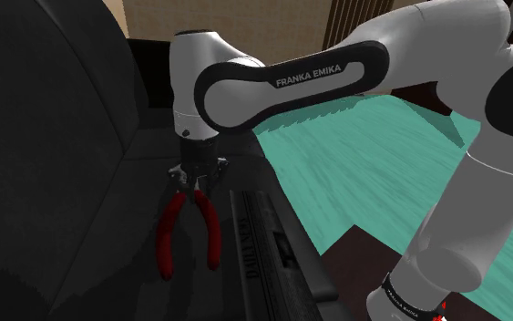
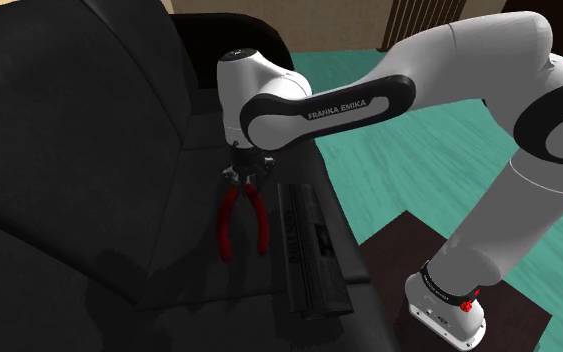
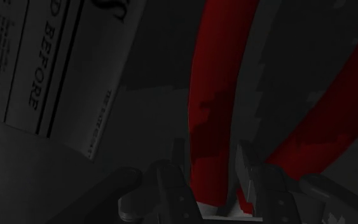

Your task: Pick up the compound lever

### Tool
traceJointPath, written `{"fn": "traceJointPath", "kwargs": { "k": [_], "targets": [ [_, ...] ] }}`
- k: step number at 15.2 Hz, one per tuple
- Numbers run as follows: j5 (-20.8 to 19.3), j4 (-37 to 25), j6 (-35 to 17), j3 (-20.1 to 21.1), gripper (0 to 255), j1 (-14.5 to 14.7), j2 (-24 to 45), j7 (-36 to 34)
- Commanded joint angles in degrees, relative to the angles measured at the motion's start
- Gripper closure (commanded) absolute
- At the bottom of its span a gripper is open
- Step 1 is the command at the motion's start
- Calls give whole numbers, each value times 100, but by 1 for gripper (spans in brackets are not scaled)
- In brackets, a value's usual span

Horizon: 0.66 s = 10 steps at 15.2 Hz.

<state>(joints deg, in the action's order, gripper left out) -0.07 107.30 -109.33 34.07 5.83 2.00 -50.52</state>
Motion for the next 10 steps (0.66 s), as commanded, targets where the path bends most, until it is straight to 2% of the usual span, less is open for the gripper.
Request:
{"fn": "traceJointPath", "kwargs": {
  "k": [1, 8, 10],
  "targets": [
    [18, -130, 155, 1, 255, -1, -31, 6],
    [39, -633, 688, -1, 255, -5, -67, 14],
    [39, -644, 700, -1, 255, -5, -68, 14]
  ]
}}
